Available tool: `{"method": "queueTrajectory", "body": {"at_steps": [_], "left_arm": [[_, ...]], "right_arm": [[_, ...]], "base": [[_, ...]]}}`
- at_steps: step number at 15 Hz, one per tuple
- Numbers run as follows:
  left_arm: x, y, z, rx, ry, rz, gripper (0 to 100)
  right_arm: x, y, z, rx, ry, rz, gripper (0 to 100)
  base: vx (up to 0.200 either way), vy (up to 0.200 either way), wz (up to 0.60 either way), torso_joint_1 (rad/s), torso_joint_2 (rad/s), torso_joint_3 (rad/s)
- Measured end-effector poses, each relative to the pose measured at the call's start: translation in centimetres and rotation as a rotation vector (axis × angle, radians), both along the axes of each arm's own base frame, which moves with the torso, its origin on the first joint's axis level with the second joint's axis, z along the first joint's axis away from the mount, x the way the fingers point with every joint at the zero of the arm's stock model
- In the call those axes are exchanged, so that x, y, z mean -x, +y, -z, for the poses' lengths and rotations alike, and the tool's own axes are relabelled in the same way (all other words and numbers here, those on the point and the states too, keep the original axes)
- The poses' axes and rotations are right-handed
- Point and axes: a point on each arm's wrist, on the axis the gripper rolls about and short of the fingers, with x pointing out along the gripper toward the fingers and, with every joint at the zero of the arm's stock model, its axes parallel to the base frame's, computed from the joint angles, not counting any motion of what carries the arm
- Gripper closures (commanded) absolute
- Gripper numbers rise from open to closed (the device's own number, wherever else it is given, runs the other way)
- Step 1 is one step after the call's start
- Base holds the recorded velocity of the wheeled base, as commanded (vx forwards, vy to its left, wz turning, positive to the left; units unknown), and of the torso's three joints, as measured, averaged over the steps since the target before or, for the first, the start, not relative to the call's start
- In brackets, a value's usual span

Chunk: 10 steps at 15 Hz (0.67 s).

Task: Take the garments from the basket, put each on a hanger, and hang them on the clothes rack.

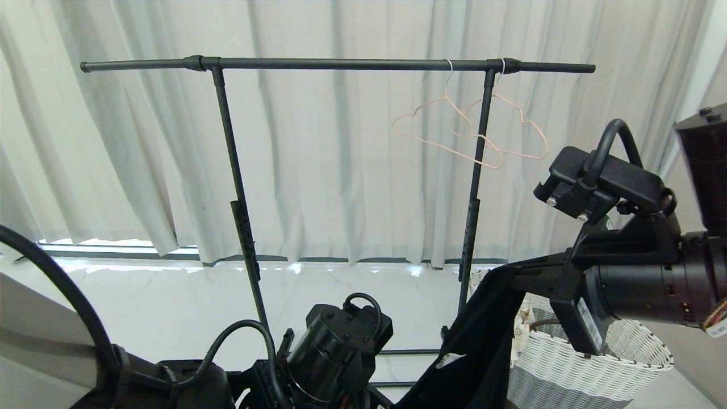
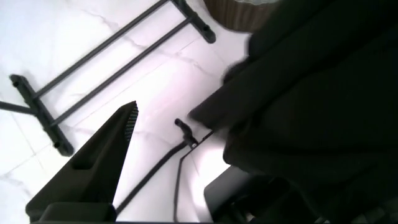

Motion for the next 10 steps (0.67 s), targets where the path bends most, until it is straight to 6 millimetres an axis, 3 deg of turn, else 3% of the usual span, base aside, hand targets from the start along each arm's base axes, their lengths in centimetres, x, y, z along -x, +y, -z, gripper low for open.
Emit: {"method": "queueTrajectory", "body": {"at_steps": [4,5,10], "left_arm": [[0.4,0.6,-0.4,0.004,-0.009,0.001,0],[0.4,0.7,-0.6,0.01,-0.014,0.001,100],[0.7,1.0,-1.9,0.039,-0.054,-0.004,100]], "right_arm": [[0.3,-0.5,-0.2,-0.007,-0.006,0.005,100],[0.3,-0.6,-0.2,-0.008,-0.007,0.007,100],[0.9,-1.5,0.0,0.036,0.029,0.017,100]], "base": [[0.0,0.0,0.0,0.0,0.0,0.0],[0.0,0.0,0.0,0.0,0.0,0.0],[0.0,0.0,0.0,0.0,0.0,0.0]]}}
